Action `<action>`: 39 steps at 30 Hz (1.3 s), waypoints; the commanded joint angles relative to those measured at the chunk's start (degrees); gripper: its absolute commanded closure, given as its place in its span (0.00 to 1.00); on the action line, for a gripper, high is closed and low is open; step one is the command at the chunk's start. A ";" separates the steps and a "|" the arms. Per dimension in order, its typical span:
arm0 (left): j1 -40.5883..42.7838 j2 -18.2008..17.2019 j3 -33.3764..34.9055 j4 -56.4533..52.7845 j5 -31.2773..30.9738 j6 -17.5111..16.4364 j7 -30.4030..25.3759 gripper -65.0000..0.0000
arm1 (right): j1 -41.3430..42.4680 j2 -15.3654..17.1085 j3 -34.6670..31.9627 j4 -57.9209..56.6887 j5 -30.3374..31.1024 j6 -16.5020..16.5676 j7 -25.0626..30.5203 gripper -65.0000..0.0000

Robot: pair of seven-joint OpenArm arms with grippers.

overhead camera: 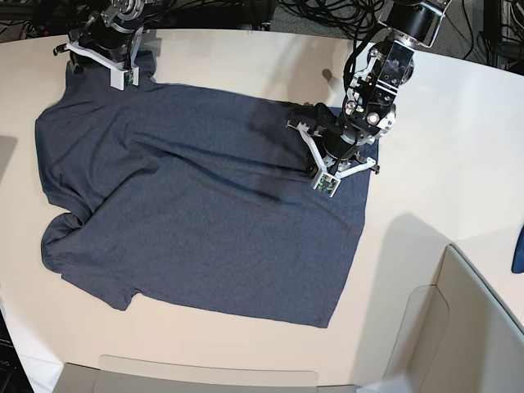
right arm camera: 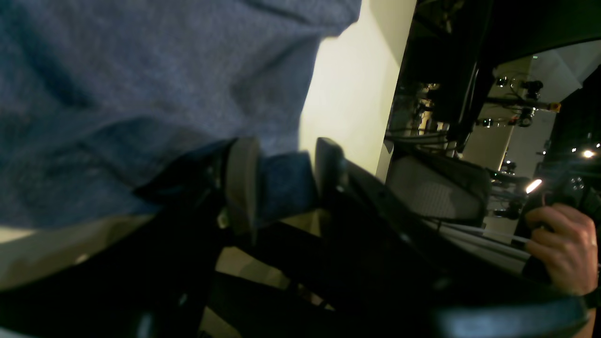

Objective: Layout the t-shirt on the table in an organized manner, then fold the t-shirt properly
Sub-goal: 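Move the left gripper inward to grasp the shirt edge, right pulls outward, then hold the shirt edge with both grippers and pull it taut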

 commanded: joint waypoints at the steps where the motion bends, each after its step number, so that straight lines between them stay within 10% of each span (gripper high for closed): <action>1: 1.81 -0.98 0.22 -1.76 1.90 0.87 10.38 0.96 | -0.32 0.10 0.48 1.15 -1.37 -0.64 0.37 0.67; 14: 3.65 -1.78 -2.41 2.63 1.63 0.87 10.73 0.95 | 4.51 -4.56 1.18 2.65 -1.19 -0.64 6.44 0.67; 19: 7.35 -1.51 -8.13 10.63 1.54 0.87 11.08 0.75 | 13.30 -7.81 1.01 2.21 1.00 -0.64 6.88 0.67; 39: 11.83 -0.54 -9.45 27.42 1.46 0.79 13.63 0.72 | 17.43 -3.95 2.77 1.33 22.98 -0.64 6.88 0.67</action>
